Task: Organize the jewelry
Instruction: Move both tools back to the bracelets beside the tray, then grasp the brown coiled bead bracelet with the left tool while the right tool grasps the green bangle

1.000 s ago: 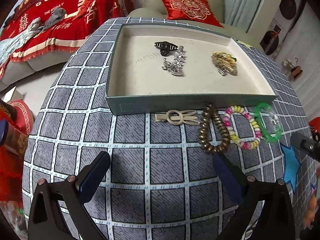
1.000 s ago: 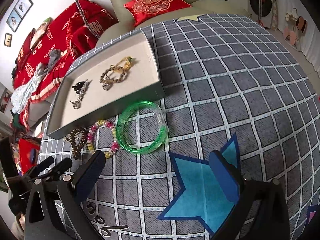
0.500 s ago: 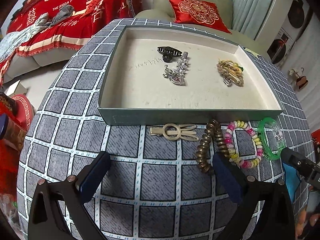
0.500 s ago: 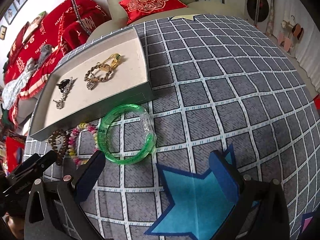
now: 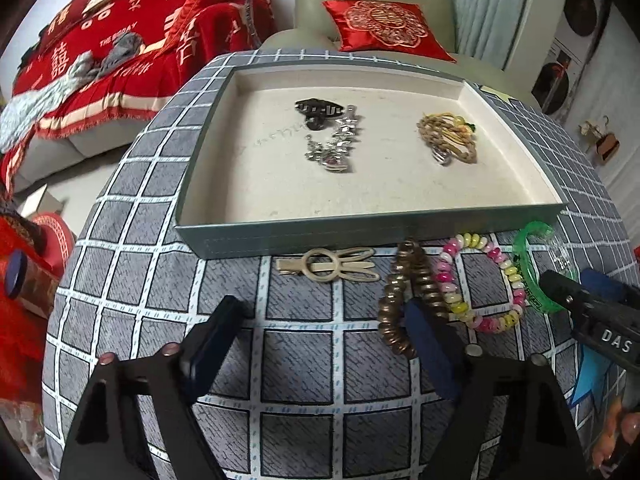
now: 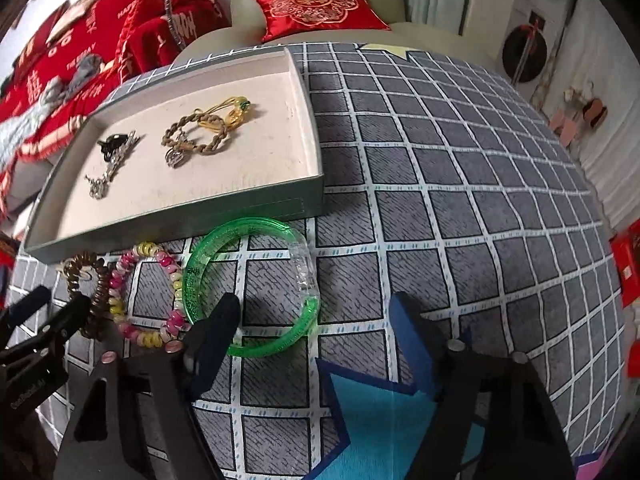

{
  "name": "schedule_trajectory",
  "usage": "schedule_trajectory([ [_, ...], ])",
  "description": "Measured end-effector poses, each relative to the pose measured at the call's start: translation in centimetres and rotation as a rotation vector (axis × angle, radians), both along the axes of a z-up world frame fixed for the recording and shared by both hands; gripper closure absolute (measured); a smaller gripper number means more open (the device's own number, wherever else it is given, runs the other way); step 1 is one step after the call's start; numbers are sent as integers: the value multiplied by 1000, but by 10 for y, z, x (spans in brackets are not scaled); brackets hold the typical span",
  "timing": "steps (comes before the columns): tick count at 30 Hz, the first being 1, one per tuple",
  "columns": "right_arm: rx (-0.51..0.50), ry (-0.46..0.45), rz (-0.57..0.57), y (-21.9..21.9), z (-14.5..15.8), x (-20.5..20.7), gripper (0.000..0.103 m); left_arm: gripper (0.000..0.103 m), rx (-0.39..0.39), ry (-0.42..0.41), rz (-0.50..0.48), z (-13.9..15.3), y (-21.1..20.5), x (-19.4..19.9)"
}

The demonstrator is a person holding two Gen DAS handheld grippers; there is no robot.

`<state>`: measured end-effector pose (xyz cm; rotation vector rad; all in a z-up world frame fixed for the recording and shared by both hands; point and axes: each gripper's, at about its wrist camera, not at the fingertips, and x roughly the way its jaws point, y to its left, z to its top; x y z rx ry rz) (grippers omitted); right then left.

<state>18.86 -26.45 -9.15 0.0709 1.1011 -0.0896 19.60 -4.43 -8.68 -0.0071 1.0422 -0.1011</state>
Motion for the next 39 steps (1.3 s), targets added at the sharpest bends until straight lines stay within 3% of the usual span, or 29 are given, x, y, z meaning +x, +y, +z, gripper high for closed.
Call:
schedule_trajectory([
  [5,-13,-4,21,4,2,-1,41,22,26,-15,-61,2,-11,-4],
  [8,-14,-2,35,7,4,-1,52,38,29,-27,-97,4,-17,-7],
  [12,-11,0,46,11,5,-2,66,76,12,-28,-157,6,-21,-9],
  [14,-17,1,45,12,5,-1,84,76,-26,-21,-175,7,-18,-11],
  [16,-11,0,46,12,5,-2,90,76,-68,-13,-184,7,-14,-13],
  [25,31,-7,39,6,7,-15,90,76,-131,7,-216,11,-3,-22],
  [39,70,-57,54,9,37,-32,90,76,-168,-56,-244,39,12,-35],
])
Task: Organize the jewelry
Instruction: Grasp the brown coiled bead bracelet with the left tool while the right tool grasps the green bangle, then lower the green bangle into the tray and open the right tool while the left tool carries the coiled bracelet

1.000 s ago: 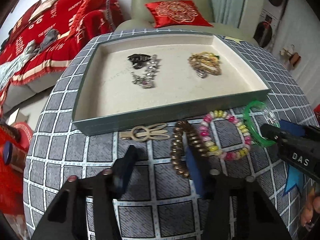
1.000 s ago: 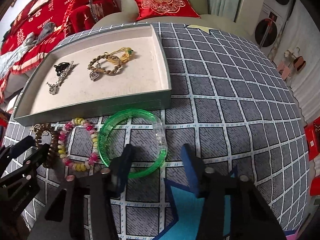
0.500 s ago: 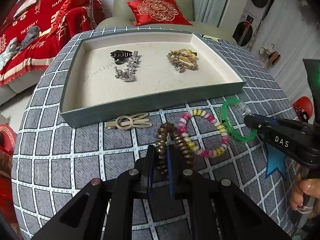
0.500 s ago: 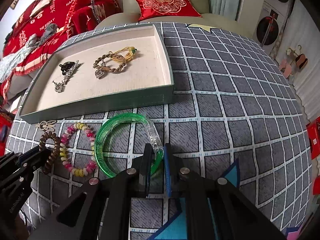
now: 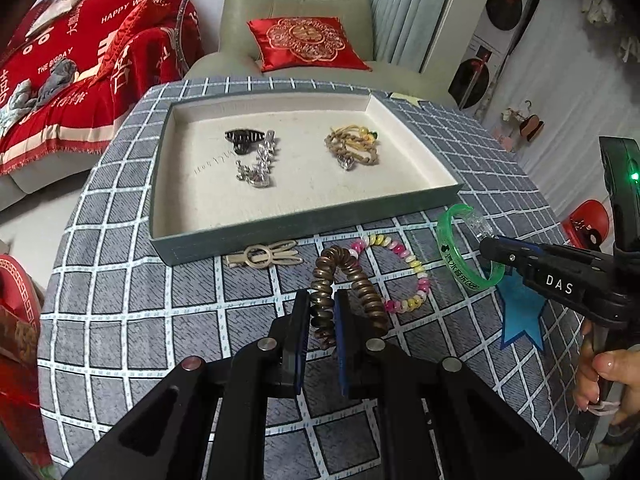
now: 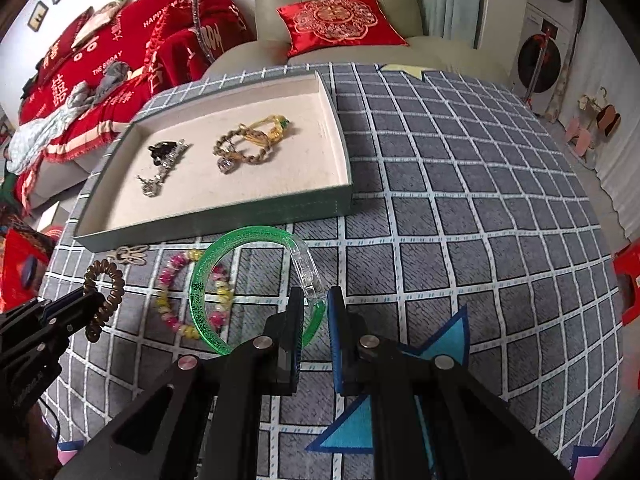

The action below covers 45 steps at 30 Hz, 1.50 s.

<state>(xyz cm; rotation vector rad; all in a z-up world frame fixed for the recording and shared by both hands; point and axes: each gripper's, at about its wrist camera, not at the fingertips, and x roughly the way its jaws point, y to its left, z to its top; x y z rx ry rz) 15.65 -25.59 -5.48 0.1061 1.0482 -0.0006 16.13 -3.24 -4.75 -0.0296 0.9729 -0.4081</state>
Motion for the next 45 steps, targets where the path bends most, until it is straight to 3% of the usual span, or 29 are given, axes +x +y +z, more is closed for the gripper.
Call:
schedule_trajectory([
  [12,15,-60,24,12,35,8,90,76,-33,-45,-3,23,14,6],
  [22,44,-80,29,20,52,44,90,76,-47,-88,25,44,23,44],
  [31,92,-59,5,21,43,94,90,76,-34,-92,49,46,20,98],
  [45,81,5,-22,19,-1,162,90,76,46,-6,58,5,-15,181],
])
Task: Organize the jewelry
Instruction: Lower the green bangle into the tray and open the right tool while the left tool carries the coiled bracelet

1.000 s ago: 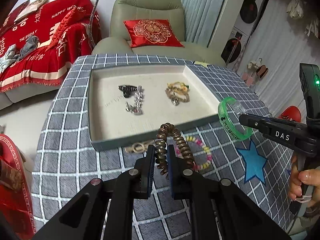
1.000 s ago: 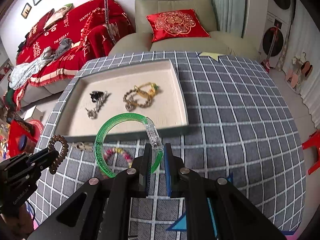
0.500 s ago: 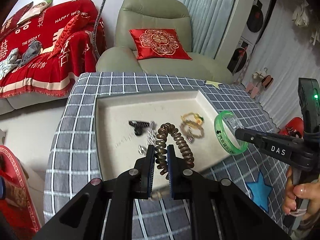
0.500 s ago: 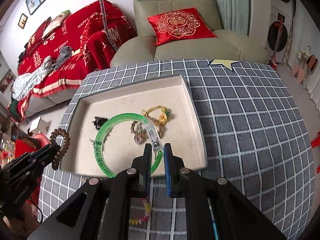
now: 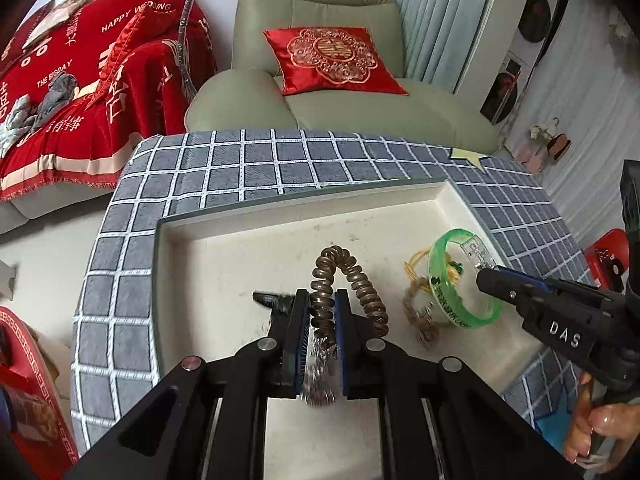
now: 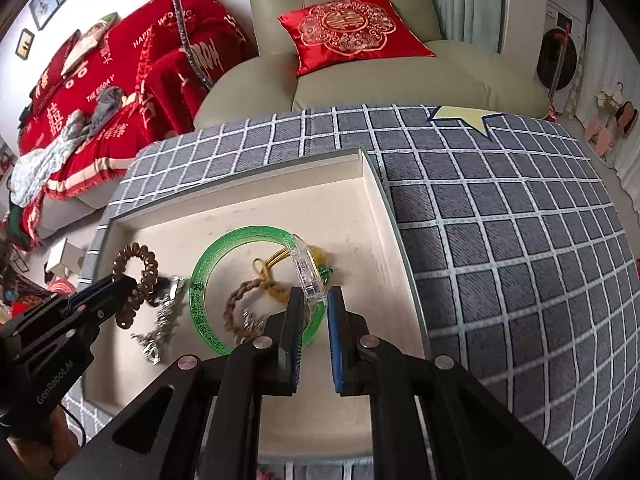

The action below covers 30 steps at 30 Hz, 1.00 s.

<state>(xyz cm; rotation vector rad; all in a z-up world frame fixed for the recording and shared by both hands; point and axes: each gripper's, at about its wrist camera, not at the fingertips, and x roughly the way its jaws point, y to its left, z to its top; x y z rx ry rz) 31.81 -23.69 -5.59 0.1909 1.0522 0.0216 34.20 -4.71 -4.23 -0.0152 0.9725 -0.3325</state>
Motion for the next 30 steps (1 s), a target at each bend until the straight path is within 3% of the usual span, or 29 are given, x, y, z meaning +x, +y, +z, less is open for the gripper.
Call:
schedule_trajectory([
  [9,-20,28,10,0,-17,15,90,76,85,30,-24,-21,-18,13],
  [18,11,44,23,-2,-21,17,89,76,145,5,-55,-25,-29,6],
  [19,16,44,22,-2,-20,17,87,76,147,4,-55,-25,-30,6],
  [21,38,52,16,-4,-21,17,73,76,145,4,-56,-24,-30,5],
  [22,49,52,13,-5,-21,17,58,76,142,4,-57,-24,-31,4],
  [23,58,47,11,-5,-21,16,50,76,139,4,-58,-23,-31,4],
  [30,82,16,-4,-9,-10,6,49,75,144,-8,-49,-19,-30,0],
])
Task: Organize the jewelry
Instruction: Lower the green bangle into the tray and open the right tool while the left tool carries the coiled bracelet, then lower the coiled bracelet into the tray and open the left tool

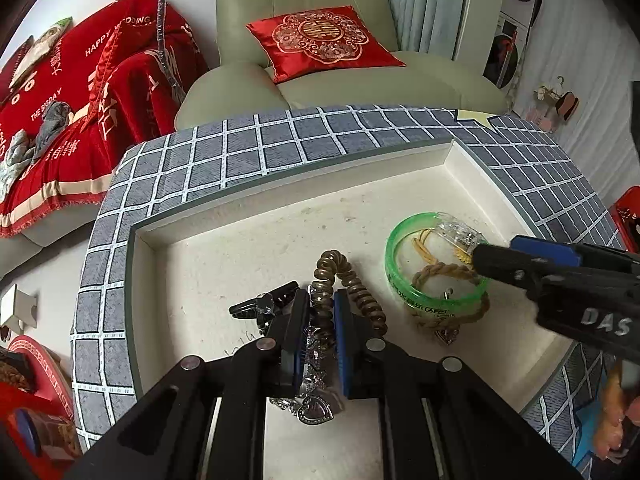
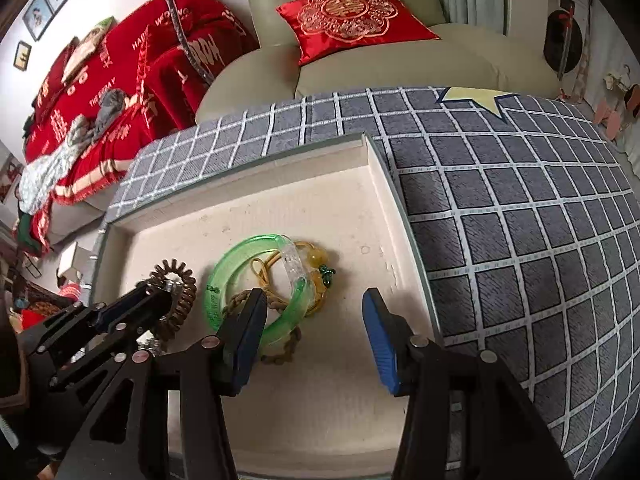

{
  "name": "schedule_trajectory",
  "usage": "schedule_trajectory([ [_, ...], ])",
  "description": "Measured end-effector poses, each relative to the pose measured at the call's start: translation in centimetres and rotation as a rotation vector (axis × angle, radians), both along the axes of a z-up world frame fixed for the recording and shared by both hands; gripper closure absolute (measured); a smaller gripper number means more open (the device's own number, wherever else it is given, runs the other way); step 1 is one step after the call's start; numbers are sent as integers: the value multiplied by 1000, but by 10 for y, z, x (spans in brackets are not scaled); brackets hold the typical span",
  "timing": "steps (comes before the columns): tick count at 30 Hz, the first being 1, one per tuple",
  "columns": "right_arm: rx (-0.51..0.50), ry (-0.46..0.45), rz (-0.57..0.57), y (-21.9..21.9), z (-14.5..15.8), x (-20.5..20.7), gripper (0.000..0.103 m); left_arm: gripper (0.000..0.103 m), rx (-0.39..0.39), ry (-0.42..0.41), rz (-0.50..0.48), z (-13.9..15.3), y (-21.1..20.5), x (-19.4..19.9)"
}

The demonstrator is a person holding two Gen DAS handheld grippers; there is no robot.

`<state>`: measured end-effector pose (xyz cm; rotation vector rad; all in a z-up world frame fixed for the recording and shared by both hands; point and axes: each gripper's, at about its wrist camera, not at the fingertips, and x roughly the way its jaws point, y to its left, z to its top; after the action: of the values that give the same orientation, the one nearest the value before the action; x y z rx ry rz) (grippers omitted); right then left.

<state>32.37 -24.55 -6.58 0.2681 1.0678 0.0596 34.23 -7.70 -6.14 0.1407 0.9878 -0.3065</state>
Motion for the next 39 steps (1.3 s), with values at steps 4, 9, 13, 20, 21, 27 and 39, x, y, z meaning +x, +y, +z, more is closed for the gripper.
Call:
schedule_trajectory([
  [4,10,-22,-7,-2,9,-11,49,75,11,-18,24,3,4,-2],
  [9,18,-42,-13,-5,17,-26,49,75,2,-23,62,6,11,-4],
  [13,25,-53,-16,-6,23,-35,49,75,1,-46,81,12,13,-5],
  [20,31,-60,-19,-9,27,-44,49,75,0,-65,94,17,14,-7],
  [21,35,-62,-21,-10,28,-45,49,75,-1,-67,95,17,14,-7],
  [27,49,-69,-25,-15,30,-53,49,75,-2,-74,114,18,17,-7],
  [39,78,-72,-43,-25,27,-67,49,0,3,-131,134,31,21,-11],
])
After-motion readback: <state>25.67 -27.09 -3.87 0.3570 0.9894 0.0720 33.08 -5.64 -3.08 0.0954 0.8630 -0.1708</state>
